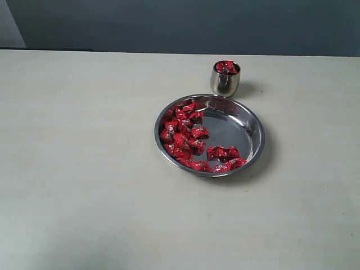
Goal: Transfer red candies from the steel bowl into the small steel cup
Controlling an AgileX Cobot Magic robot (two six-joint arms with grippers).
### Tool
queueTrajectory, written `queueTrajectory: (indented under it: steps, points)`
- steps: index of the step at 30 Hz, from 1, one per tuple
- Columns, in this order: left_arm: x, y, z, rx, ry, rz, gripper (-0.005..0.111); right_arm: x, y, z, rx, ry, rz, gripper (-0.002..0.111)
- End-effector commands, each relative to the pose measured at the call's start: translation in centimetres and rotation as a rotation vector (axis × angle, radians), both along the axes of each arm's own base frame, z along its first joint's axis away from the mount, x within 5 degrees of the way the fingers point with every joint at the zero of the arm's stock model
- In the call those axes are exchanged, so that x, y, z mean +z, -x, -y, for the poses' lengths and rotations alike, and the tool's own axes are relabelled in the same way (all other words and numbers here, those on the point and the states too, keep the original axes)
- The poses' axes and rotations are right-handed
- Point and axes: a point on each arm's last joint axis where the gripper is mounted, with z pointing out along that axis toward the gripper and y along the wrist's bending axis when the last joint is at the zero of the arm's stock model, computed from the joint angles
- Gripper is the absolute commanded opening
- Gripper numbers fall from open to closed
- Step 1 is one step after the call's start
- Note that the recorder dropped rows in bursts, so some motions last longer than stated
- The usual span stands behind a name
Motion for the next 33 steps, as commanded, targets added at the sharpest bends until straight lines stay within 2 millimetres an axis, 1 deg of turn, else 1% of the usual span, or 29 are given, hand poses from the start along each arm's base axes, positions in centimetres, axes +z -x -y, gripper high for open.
queueTrajectory:
  steps: [1,13,33]
  points:
    - [0.09,0.02,0.06,-0.01,0.006,0.009,0.0,-0.03,0.01,0.03,-0.008,-0.003,0.012,0.0]
    - [0.09,0.02,0.06,-0.01,0.006,0.009,0.0,-0.02,-0.02,-0.07,-0.005,-0.036,0.023,0.0]
    - [0.09,0.02,0.06,-0.01,0.006,0.009,0.0,-0.09,-0.01,-0.08,-0.003,-0.039,0.016,0.0]
